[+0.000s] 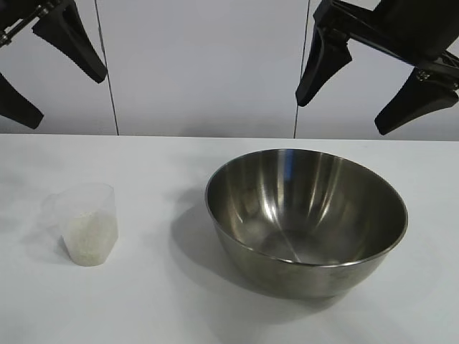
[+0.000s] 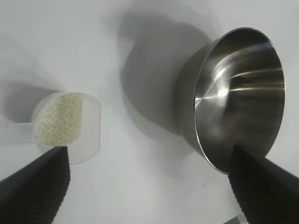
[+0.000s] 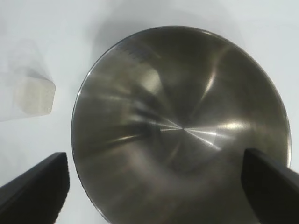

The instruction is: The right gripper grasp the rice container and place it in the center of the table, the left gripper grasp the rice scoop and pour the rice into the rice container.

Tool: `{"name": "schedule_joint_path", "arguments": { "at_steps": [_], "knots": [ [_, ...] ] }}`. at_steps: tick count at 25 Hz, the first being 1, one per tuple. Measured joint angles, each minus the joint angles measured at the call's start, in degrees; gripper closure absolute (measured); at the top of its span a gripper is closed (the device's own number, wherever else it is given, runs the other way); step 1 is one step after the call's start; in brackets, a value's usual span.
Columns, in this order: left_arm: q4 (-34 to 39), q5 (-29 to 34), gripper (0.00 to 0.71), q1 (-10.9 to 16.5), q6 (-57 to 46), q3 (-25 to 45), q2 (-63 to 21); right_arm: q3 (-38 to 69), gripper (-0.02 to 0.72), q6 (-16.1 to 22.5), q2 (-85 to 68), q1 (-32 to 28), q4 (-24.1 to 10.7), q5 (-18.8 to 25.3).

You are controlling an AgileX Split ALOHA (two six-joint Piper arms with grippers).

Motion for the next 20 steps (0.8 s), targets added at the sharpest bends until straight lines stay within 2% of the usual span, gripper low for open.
{"name": "schedule_joint_path", "arguments": {
  "at_steps": [3,5,7,8,10,13,16,20],
  "knots": [
    [0.00,0.00,0.046,0.00,0.02,0.00,0.00,0.00,0.010,0.00,0.00,0.00,-0.13,-0.70],
    [0.00,-0.05,0.046,0.00,0.02,0.00,0.00,0.00,0.010,0.00,0.00,0.00,-1.39,-1.35],
    [0.00,-0.05,0.046,0.00,0.02,0.00,0.00,0.00,0.010,0.15,0.00,0.00,-5.09,-1.56],
    [0.00,-0.05,0.046,0.00,0.02,0.00,0.00,0.00,0.010,0.86,0.00,0.00,-8.01,-1.56],
    [0.00,-0.05,0.046,0.00,0.02,0.00,0.00,0.20,0.010,3.25,0.00,0.00,-14.07,-1.76],
    [0.00,-0.10,0.046,0.00,0.02,0.00,0.00,1.43,0.012,6.18,1.34,0.00,-20.68,-2.13],
    [0.00,-0.10,0.046,0.00,0.02,0.00,0.00,2.75,0.031,7.74,5.67,0.00,-21.72,-3.94],
    [0.00,-0.15,0.046,0.00,0.02,0.00,0.00,3.03,0.033,8.19,12.39,0.00,-20.16,-8.21]
  ]
}}
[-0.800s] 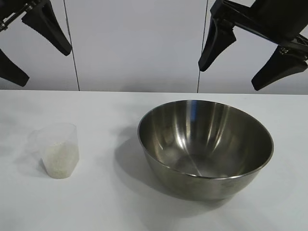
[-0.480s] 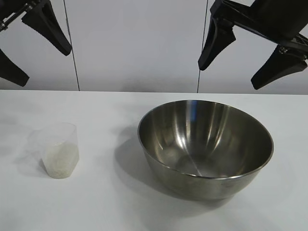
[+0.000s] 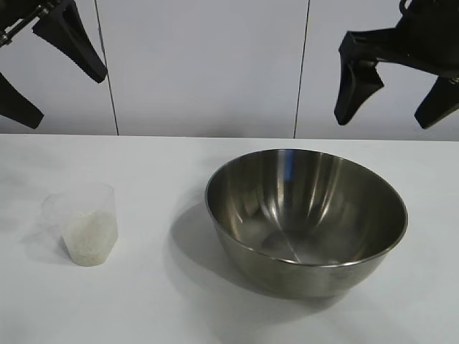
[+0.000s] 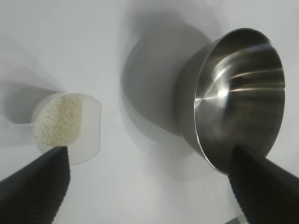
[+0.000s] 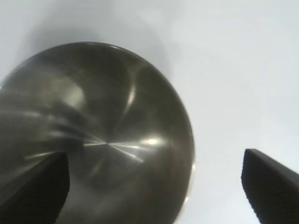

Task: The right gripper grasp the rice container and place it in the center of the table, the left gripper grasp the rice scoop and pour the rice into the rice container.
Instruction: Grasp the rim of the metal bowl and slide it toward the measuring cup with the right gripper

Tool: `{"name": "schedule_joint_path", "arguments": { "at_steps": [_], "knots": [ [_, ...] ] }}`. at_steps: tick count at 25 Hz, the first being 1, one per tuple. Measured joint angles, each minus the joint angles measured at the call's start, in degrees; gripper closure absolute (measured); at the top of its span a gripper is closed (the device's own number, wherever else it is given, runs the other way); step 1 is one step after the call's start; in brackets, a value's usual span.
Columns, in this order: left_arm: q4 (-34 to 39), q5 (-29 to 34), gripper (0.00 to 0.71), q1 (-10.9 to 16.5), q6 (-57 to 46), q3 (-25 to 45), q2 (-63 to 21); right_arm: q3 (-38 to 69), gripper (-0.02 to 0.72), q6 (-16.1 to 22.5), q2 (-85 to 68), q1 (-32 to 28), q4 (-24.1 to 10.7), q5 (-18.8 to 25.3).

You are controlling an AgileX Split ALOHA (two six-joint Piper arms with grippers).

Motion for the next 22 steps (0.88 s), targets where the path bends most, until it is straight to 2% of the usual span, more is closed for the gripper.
{"name": "schedule_joint_path", "arguments": {
  "at_steps": [6,9,10,18,20,22],
  "knots": [
    [0.00,0.00,0.046,0.00,0.00,0.00,0.00,0.00,0.034,0.37,7.27,0.00,3.25,-2.89],
    [0.00,0.00,0.046,0.00,0.00,0.00,0.00,0.00,0.079,0.37,8.98,0.00,4.34,-3.26],
    [0.00,0.00,0.046,0.00,0.00,0.00,0.00,0.00,0.115,0.37,9.10,0.00,4.69,-3.33],
    [0.00,0.00,0.046,0.00,0.04,0.00,0.00,0.00,0.601,0.81,9.21,0.00,5.73,-3.72],
    [0.00,0.00,0.046,0.00,0.04,0.00,0.00,0.00,0.654,0.81,8.97,0.08,7.11,-3.59],
    [0.00,0.00,0.046,0.00,0.04,0.00,0.00,0.00,0.675,0.81,8.95,0.26,8.04,-3.85]
  ]
}}
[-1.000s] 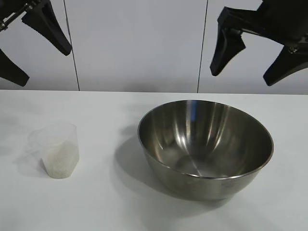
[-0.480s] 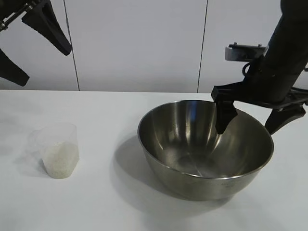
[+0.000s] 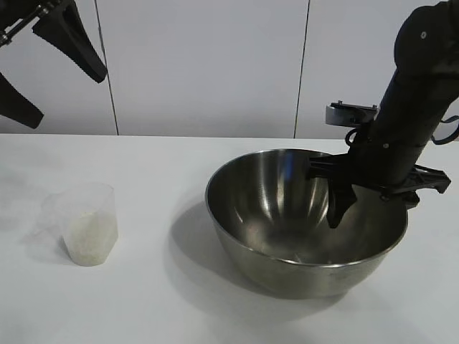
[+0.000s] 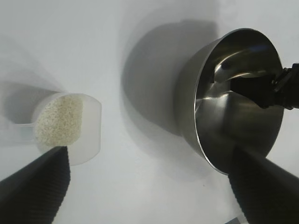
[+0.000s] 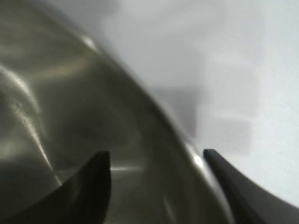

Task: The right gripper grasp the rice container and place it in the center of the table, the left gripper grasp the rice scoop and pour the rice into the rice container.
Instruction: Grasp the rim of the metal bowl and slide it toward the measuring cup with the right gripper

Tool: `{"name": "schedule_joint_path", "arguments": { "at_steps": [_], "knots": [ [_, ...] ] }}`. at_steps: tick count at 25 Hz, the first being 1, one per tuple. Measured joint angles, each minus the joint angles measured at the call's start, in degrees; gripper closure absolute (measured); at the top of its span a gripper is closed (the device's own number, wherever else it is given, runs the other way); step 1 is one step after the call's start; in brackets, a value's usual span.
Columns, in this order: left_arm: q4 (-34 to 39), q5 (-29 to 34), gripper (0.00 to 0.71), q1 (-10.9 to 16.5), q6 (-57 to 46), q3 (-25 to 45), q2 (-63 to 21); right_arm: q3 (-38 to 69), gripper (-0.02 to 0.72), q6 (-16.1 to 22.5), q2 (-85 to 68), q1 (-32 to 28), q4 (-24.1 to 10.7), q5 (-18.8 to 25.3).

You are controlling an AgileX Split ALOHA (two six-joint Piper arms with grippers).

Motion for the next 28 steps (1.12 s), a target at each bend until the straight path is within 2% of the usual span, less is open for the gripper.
{"name": "schedule_joint_path", "arguments": {
  "at_steps": [11,20,28],
  "knots": [
    [0.00,0.00,0.046,0.00,0.00,0.00,0.00,0.00,0.694,-1.91,-1.95,0.04,1.43,1.08],
    [0.00,0.00,0.046,0.00,0.00,0.00,0.00,0.00,0.694,-8.01,-4.33,-1.27,10.50,2.70],
    [0.00,0.00,0.046,0.00,0.00,0.00,0.00,0.00,0.694,-9.20,-4.33,-1.27,12.06,3.20]
  ]
}}
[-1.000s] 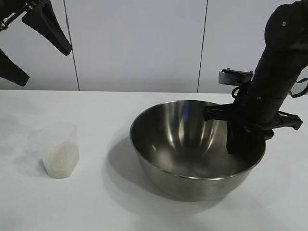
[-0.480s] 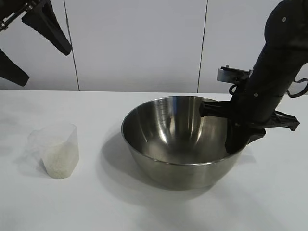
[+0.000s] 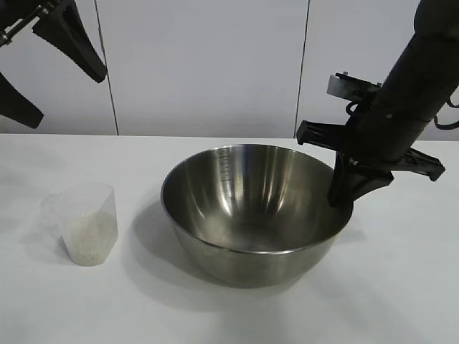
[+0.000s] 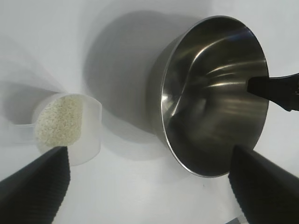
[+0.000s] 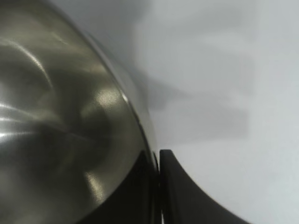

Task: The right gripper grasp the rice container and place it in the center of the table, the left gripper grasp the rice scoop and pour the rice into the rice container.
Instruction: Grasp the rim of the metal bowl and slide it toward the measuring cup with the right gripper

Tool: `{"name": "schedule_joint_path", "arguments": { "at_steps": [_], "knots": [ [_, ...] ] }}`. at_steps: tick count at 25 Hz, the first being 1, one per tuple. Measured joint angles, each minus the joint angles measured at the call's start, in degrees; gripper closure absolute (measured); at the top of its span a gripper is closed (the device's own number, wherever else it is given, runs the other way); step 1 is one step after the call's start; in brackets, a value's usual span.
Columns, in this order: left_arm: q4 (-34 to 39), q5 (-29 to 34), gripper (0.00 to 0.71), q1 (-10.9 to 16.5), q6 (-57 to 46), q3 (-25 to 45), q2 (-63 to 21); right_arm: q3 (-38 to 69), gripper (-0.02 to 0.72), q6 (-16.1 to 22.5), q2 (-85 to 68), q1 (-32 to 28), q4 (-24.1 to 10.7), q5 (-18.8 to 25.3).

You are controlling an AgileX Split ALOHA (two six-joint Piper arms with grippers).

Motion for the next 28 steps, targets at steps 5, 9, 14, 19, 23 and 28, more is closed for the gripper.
{"name": "schedule_joint_path", "arguments": {
  "at_steps": [5,9,14,19,23,28],
  "knots": [
    [0.00,0.00,0.046,0.00,0.00,0.00,0.00,0.00,0.694,-1.77,0.00,-0.19,2.13,0.76],
    [0.00,0.00,0.046,0.00,0.00,0.00,0.00,0.00,0.692,-4.78,0.00,-0.85,5.07,1.10],
    [0.00,0.00,0.046,0.00,0.00,0.00,0.00,0.00,0.692,-8.75,-0.05,-2.71,8.80,2.33],
    [0.00,0.00,0.046,0.00,0.00,0.00,0.00,0.07,0.692,-11.32,-0.98,-5.04,11.43,2.93],
    [0.00,-0.05,0.046,0.00,0.00,0.00,0.00,0.07,0.692,-14.52,-1.01,-5.36,14.74,4.37],
    [0.00,-0.05,0.046,0.00,0.00,0.00,0.00,0.07,0.692,-15.74,-1.01,-2.42,15.65,4.86]
  ]
}}
